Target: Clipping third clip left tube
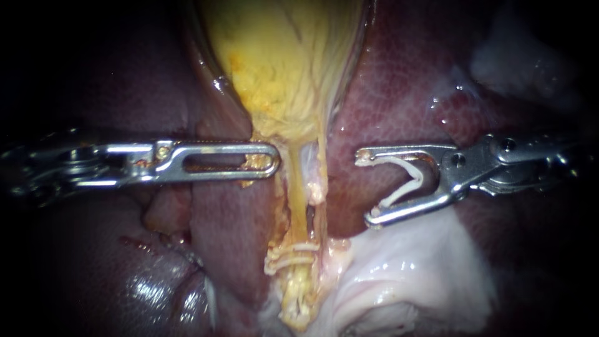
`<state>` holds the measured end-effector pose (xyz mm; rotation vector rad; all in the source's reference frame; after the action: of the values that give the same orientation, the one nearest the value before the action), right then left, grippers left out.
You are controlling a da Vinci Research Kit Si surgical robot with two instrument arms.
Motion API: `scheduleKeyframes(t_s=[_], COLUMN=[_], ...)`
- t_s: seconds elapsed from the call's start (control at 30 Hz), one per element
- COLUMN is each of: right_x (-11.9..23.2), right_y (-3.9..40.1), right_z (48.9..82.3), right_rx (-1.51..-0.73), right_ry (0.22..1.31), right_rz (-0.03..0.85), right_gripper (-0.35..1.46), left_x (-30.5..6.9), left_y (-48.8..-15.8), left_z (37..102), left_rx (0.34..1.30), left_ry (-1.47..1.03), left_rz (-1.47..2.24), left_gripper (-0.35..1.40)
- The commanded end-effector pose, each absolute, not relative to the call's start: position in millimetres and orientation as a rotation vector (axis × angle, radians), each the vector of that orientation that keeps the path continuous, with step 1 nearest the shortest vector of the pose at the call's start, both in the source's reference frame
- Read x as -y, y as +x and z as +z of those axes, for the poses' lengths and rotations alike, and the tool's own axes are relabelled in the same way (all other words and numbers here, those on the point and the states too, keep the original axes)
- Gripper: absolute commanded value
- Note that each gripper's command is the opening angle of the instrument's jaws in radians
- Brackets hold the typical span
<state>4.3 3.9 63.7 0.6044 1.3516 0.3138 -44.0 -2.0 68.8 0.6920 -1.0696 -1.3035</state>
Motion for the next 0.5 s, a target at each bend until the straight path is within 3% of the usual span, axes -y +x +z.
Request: scheduleKeyframes(t_s=[0.03,0.5], right_x=[-3.9,-3.4], right_y=[4.3,4.7], right_z=[63.7,64.0], right_rx=[-1.352,-1.352], right_ry=[0.604,0.601], right_rz=[0.314,0.311], right_gripper=[0.6,0.6], left_x=[1.9,1.5], left_y=[-43.9,-40.6], left_z=[68.7,63.6], left_rx=[1.07,1.063], left_ry=[0.694,0.702], left_rz=[-1.302,-1.31], left_gripper=[-0.35,-0.35])
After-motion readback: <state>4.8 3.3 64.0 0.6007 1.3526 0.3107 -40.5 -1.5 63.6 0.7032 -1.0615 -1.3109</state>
